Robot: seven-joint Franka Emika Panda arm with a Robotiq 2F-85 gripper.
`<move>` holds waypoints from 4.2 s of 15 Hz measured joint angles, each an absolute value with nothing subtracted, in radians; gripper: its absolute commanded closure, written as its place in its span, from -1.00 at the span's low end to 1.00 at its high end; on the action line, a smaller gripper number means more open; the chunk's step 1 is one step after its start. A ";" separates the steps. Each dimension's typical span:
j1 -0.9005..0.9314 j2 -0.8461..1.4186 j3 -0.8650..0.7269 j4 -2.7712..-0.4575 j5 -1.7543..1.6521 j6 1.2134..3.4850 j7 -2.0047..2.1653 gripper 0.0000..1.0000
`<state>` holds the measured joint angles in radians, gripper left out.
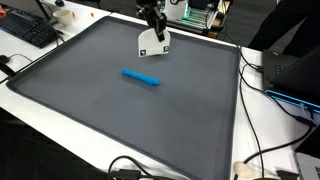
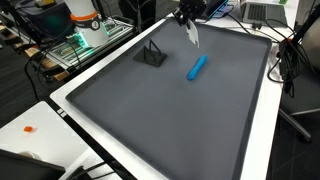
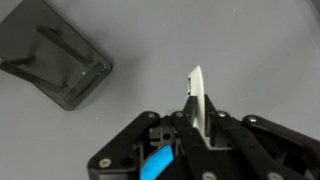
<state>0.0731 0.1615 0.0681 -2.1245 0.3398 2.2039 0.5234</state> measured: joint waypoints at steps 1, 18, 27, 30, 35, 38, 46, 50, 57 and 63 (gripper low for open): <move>0.078 0.198 0.069 -2.082 0.321 2.173 0.498 0.96; 0.146 0.579 0.069 -1.582 0.031 1.881 0.180 0.96; 0.157 0.622 0.069 -1.542 -0.003 1.881 0.143 0.96; 0.165 0.635 0.068 -1.529 -0.022 1.878 0.139 0.96; 0.179 0.665 0.068 -1.496 -0.046 1.848 0.139 0.96; 0.184 0.685 0.067 -1.478 -0.052 1.830 0.139 0.96; 0.184 0.725 0.067 -1.421 -0.051 1.780 0.130 0.96; 0.179 0.756 0.067 -1.371 -0.046 1.729 0.108 0.96; 0.157 0.820 0.071 -1.268 0.008 1.638 0.061 0.96; 0.127 0.849 0.072 -1.228 0.066 1.602 0.043 0.96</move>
